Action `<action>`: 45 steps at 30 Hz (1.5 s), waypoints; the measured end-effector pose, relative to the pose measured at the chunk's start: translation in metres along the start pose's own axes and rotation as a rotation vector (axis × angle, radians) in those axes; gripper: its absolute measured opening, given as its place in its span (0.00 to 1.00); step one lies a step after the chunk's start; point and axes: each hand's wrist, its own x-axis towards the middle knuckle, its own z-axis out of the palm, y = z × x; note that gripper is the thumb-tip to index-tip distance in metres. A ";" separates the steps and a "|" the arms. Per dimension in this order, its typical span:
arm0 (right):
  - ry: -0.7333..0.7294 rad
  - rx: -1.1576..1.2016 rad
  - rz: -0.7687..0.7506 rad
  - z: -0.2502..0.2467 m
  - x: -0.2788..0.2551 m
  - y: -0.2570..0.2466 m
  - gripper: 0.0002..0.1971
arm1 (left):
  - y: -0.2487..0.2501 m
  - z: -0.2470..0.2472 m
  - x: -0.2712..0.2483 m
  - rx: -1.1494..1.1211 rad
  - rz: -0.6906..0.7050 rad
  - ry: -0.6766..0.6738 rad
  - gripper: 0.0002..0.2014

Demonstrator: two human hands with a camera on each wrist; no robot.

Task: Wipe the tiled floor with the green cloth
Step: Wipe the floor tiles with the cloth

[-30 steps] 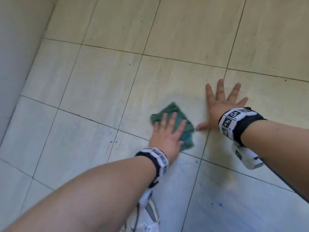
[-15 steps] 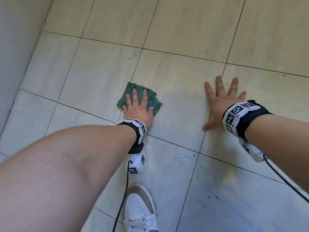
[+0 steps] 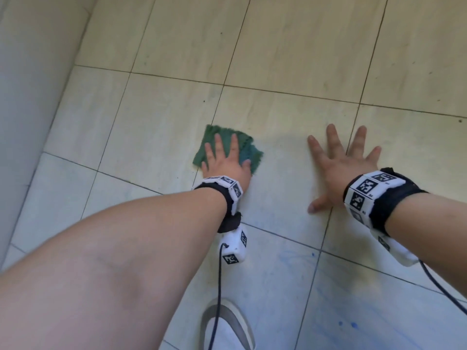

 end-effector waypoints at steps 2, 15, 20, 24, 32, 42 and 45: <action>-0.007 -0.005 -0.001 -0.001 0.000 -0.001 0.80 | -0.006 0.001 0.000 -0.053 -0.111 0.013 0.35; -0.021 -0.028 -0.008 -0.003 0.009 -0.003 0.81 | 0.017 -0.046 0.092 -0.010 -0.024 0.074 0.34; -0.001 -0.027 -0.023 -0.003 0.007 -0.003 0.79 | 0.009 -0.041 0.070 0.083 0.120 0.041 0.34; -0.013 -0.014 -0.031 -0.003 0.004 -0.005 0.78 | 0.004 -0.009 -0.002 0.114 0.185 -0.058 0.36; -0.014 -0.018 -0.030 -0.004 0.013 -0.006 0.80 | -0.003 -0.054 0.086 0.127 0.164 -0.058 0.36; -0.011 -0.020 -0.022 -0.008 0.019 -0.011 0.80 | 0.004 -0.064 0.098 0.127 0.256 -0.041 0.35; 0.002 -0.020 -0.029 -0.008 0.018 -0.011 0.81 | -0.006 -0.036 0.046 0.183 0.311 -0.059 0.37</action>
